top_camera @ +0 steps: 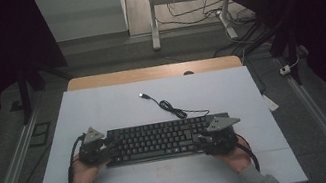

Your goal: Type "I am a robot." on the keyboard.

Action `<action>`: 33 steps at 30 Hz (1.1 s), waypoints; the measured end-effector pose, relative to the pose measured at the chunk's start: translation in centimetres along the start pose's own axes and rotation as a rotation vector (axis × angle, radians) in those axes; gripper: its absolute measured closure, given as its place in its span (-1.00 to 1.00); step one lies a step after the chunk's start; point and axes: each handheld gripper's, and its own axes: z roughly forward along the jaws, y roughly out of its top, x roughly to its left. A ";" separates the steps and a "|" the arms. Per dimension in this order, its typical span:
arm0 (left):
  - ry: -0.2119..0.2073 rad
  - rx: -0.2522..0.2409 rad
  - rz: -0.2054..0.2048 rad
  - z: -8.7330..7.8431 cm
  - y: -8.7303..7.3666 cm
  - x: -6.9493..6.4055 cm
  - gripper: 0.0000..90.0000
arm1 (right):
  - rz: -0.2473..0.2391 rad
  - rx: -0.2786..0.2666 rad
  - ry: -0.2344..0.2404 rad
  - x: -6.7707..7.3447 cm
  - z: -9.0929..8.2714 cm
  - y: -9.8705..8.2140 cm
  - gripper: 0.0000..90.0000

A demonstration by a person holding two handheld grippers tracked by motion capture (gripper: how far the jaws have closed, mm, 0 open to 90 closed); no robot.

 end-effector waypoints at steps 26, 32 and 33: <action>-0.022 -0.007 -0.023 -0.3 0.0 0.3 -0.03 | -0.005 0.001 -0.005 -0.1 0.0 0.0 0.06; -0.035 -0.016 -0.024 -0.5 0.1 0.1 -0.04 | -0.008 0.007 -0.006 -0.1 0.0 0.0 0.06; -0.035 -0.016 -0.024 -0.5 0.1 0.1 -0.04 | -0.008 0.008 -0.006 -0.1 0.0 0.0 0.06</action>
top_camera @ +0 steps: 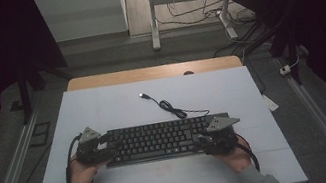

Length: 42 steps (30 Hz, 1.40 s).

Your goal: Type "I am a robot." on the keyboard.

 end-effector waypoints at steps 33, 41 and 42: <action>-0.127 0.027 0.121 0.6 0.9 -3.9 0.01 | -0.001 0.005 -0.002 0.0 0.1 0.0 0.06; -0.157 0.046 0.162 0.9 0.9 -5.0 0.11 | -0.003 0.010 -0.005 0.0 0.1 0.0 0.06; -0.158 0.049 0.168 1.0 0.9 -5.2 0.11 | -0.002 0.007 -0.004 0.0 0.1 -0.1 0.06</action>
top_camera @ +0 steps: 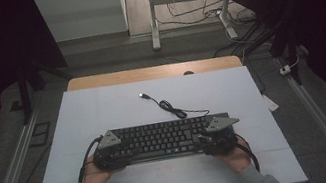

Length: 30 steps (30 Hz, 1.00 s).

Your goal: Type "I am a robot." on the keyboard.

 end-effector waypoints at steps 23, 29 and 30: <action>-0.004 0.107 0.078 2.0 -0.3 -1.2 0.98 | -0.005 0.012 0.001 0.1 0.2 0.0 0.06; 0.007 0.126 0.078 2.6 -0.5 -1.2 0.98 | -0.007 0.013 0.002 0.1 0.2 0.0 0.06; 0.008 0.129 0.079 2.6 -0.5 -1.1 0.98 | -0.007 0.013 0.002 0.1 0.2 0.0 0.06</action>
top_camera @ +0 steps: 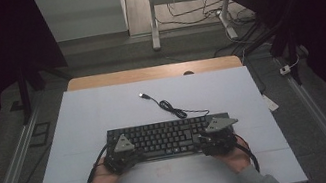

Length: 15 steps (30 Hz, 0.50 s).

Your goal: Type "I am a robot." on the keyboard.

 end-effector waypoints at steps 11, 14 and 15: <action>0.005 0.016 0.005 0.4 0.0 0.0 0.98 | -0.007 0.005 -0.004 0.0 0.1 0.0 0.06; 0.008 0.016 0.000 0.5 0.0 0.0 0.98 | -0.008 0.007 -0.004 0.0 0.1 0.0 0.06; 0.010 0.018 -0.001 0.6 -0.1 0.0 0.98 | -0.008 0.007 -0.004 0.0 0.1 0.0 0.06</action>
